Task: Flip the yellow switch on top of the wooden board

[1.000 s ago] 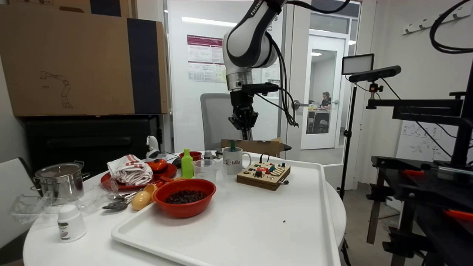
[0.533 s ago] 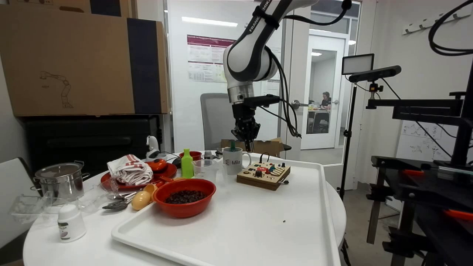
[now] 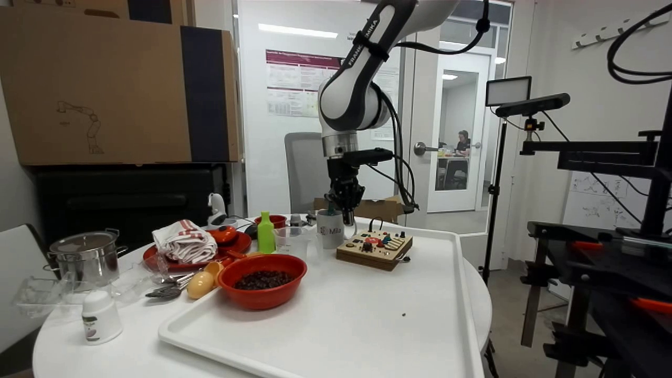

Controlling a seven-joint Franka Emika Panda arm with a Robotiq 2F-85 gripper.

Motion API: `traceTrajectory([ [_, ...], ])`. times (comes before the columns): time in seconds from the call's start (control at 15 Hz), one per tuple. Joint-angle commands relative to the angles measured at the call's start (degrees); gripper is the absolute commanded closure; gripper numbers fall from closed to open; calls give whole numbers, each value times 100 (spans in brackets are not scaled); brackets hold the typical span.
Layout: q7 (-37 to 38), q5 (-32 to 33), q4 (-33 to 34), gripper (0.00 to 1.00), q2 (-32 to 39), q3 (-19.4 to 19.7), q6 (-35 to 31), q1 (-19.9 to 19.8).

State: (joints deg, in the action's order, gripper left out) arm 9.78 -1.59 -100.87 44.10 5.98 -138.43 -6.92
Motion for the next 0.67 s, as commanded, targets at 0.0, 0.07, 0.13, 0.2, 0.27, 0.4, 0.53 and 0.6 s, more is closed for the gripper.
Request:
traceTrajectory([
  [0.0, -35, -49, 52, 99, 39, 40, 13, 27],
  [0.07, -37, -52, 74, 99, 54, 39, 13, 23],
  [0.13, -37, -53, 89, 99, 65, 37, 13, 22],
  [0.2, -38, -55, 98, 100, 71, 35, 13, 22],
  [0.27, -89, -70, 147, 100, 104, 10, 39, -6],
  [0.4, -174, -57, 262, 100, 173, 9, 102, -56],
  [0.53, -278, -53, 390, 100, 250, 16, 210, -127],
  [0.6, -360, -58, 448, 100, 284, 9, 275, -175],
])
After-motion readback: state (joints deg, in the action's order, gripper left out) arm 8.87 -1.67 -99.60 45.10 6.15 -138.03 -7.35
